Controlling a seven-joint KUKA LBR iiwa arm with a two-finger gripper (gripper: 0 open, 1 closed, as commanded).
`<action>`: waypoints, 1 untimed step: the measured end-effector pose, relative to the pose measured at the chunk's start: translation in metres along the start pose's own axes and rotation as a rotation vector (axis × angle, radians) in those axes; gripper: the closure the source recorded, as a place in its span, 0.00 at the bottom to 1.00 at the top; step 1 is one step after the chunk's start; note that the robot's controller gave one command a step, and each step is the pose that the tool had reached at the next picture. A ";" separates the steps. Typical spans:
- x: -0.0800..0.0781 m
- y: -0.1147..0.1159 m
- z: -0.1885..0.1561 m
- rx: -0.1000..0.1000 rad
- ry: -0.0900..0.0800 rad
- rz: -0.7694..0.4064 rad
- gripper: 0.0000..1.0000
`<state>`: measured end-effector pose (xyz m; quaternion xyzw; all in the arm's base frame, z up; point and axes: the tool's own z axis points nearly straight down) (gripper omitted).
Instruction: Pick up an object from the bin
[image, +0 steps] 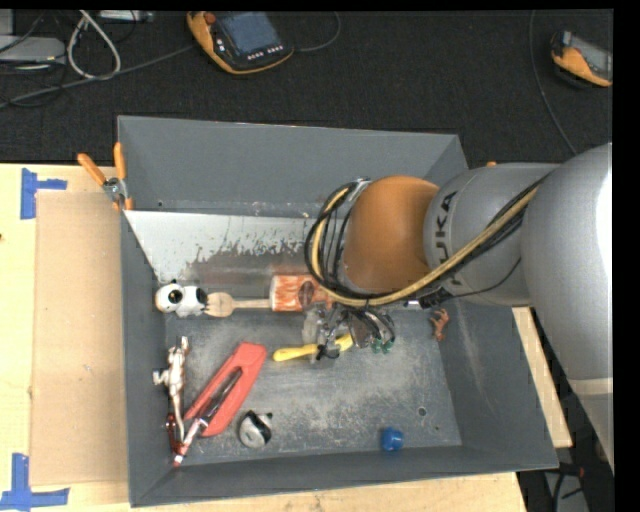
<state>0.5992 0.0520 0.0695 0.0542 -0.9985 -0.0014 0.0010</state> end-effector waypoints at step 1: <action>0.001 -0.003 -0.060 -0.001 0.003 -0.037 1.00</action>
Offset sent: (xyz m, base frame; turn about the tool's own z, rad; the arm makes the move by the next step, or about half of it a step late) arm -0.0018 -0.0099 0.0476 -0.0096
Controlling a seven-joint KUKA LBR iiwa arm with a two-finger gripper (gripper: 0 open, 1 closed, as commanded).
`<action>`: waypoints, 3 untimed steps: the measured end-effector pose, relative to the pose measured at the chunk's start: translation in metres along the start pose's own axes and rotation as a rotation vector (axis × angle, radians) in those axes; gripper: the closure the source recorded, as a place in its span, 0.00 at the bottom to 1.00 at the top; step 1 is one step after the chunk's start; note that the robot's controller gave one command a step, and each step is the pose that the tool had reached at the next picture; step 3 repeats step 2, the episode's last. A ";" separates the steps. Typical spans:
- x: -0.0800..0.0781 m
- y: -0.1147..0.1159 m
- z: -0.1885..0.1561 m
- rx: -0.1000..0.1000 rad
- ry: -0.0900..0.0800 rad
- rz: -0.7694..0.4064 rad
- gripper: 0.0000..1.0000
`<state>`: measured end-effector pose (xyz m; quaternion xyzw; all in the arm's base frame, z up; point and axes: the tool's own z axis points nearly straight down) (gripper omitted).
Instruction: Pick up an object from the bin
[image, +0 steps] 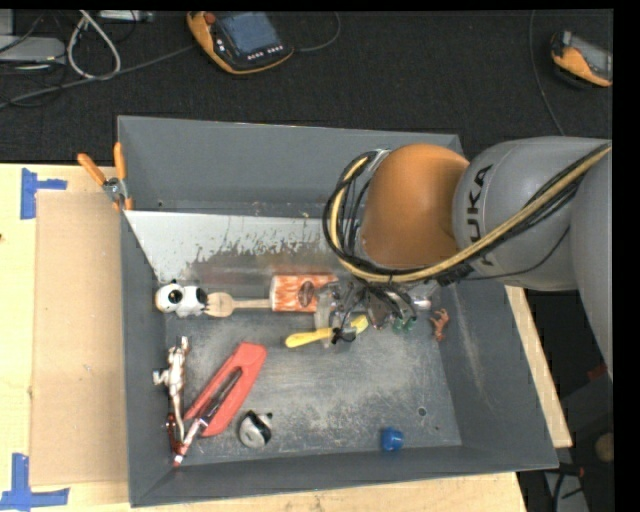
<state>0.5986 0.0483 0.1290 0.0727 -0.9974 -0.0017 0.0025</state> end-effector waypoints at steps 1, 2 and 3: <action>-0.001 -0.002 -0.012 0.000 -0.004 0.004 1.00; 0.003 -0.003 -0.057 0.000 -0.001 0.003 1.00; 0.003 -0.003 -0.057 0.000 -0.001 0.003 1.00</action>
Offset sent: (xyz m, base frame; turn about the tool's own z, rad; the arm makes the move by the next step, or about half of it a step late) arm -0.0021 -0.0055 0.0788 -0.0004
